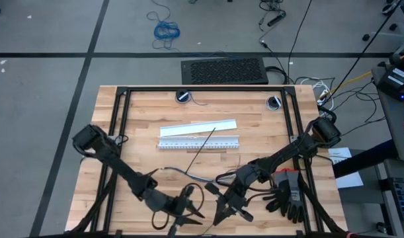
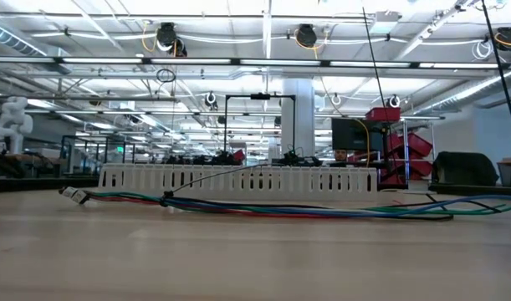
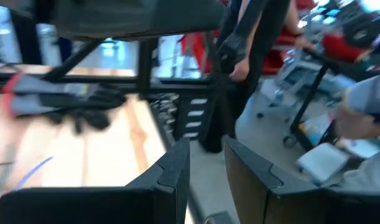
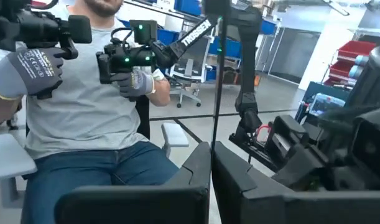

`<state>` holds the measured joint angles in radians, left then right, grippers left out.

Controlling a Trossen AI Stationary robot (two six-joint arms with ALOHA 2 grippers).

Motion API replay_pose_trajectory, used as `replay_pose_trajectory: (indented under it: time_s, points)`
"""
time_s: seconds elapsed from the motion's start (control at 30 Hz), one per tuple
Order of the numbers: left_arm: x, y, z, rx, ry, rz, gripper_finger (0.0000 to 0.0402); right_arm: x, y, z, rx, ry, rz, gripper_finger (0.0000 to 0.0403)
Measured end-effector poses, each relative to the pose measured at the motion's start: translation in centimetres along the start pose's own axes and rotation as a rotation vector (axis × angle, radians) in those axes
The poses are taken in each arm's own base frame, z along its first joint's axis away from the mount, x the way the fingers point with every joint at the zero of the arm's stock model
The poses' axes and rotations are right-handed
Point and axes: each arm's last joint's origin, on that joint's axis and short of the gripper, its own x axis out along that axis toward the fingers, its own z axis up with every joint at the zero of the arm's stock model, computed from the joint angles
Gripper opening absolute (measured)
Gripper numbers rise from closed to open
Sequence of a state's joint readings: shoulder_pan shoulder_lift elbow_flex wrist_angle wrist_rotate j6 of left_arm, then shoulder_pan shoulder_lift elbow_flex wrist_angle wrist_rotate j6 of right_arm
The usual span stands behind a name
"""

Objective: Ziptie cables
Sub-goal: Wrap the black zip tie around the colored cable wires

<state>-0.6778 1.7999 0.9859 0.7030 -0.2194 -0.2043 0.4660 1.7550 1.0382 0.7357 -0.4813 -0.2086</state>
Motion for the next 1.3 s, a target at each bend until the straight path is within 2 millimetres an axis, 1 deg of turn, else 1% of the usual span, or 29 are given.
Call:
replay_pose_trajectory:
  time_s: [0.23,0.5,0.7,0.8,0.9,0.97,1.1,1.23,1.3]
  points:
    - [1.6,1.0,-1.0,-0.045,-0.145,-0.184,0.0099,0.0,0.0,0.0,-0.021,0.002,-0.001,0.0000]
    - [2.6,2.9,-2.4,-0.112,-0.161,-0.180,0.0099,0.0,0.0,0.0,-0.029,0.004,-0.005,0.0000]
    - [2.8,3.6,-2.5,-0.120,-0.167,-0.233,0.0098,0.0,0.0,0.0,-0.036,0.004,-0.007,0.0000]
    - [2.8,3.5,-2.5,-0.102,-0.166,-0.264,0.0077,0.0,0.0,0.0,-0.039,0.002,-0.006,0.0000]
    - [2.7,3.5,-2.5,-0.090,-0.166,-0.274,0.0027,0.0,0.0,0.0,-0.039,0.002,-0.007,0.0000]
    - [2.7,3.5,-2.5,-0.090,-0.166,-0.274,0.0008,0.0,0.0,0.0,-0.039,0.002,-0.007,0.0000]
    - [2.7,3.5,-2.5,-0.090,-0.166,-0.272,0.0013,0.0,0.0,0.0,-0.039,0.002,-0.008,0.0000]
    - [2.8,3.5,-2.5,-0.086,-0.168,-0.265,0.0003,0.0,-0.1,0.0,-0.038,0.004,-0.014,0.0000]
    - [2.8,3.5,-2.5,-0.085,-0.168,-0.248,0.0002,0.0,-0.2,-0.1,-0.008,0.017,-0.069,0.0000]
